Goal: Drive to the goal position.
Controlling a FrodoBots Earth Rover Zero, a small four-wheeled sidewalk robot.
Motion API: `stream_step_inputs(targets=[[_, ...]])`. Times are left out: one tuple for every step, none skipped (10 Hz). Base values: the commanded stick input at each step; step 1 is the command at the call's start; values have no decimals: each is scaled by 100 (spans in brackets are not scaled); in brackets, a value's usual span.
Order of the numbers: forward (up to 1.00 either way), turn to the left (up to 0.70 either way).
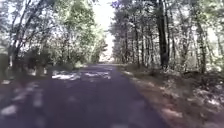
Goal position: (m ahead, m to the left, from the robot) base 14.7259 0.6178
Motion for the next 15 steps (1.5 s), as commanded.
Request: stream_step_inputs(targets=[[45, 0], [45, 0], [45, 0], [45, 0], [45, 0], [45, 0], [45, 0], [45, 0], [45, 0], [45, 0], [45, 0], [45, 0], [45, 0], [45, 0], [45, 11]])
